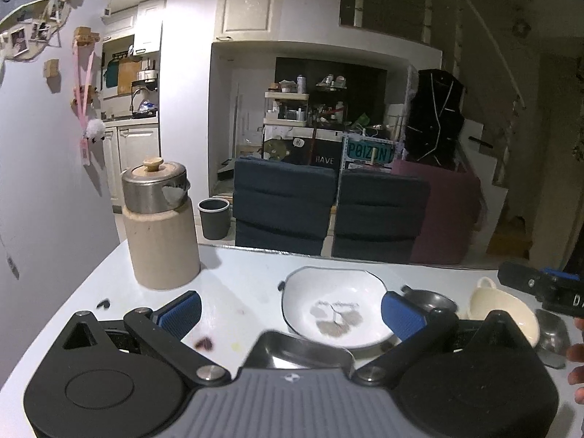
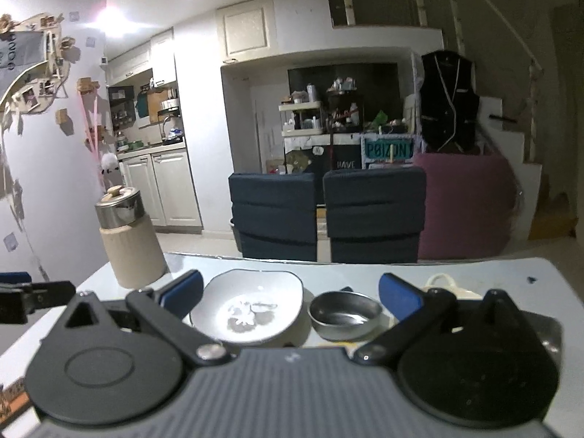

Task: Organize plates and bowls
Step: 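Reach both grippers to the white square plate and close on its rim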

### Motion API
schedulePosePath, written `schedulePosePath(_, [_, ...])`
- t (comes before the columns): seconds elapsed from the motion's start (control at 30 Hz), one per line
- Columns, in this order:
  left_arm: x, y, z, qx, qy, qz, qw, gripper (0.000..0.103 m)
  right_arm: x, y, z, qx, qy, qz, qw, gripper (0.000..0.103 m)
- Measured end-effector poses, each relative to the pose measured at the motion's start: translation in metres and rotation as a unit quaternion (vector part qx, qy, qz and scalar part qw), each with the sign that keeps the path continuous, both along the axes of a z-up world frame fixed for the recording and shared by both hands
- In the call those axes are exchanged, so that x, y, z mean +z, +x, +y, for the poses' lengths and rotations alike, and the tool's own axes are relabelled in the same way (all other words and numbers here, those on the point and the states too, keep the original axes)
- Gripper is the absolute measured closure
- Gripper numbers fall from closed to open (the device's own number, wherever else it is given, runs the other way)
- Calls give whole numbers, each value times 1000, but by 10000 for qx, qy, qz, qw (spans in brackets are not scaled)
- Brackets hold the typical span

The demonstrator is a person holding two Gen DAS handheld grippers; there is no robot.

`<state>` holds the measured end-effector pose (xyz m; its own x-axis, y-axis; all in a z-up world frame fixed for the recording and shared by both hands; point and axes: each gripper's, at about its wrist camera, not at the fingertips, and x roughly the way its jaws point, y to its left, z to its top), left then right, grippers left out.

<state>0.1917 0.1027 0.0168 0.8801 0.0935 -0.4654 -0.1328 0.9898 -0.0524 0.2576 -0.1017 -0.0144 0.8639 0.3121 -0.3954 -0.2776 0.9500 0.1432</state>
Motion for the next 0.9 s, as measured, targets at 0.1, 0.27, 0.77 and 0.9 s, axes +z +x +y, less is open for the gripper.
schedulePosePath(0.1, [-6,25,5,-127,108,-69,9998,0,-6,29,1,57,325,175,9993,0])
schedulePosePath(0.27, [-21,69,16,-213,73,-176,9996,0,-27,81,4,52,512,621,9967,0])
schedulePosePath(0.77, [-90,180,68,-351,-933,892,9910,34,-97,180,20,10,2074,2785,9378,31])
schedulePosePath(0.9, [-114,197,80,-312,-1359,1246,9824,42,-107,193,27,-109,1919,3100,9311,45])
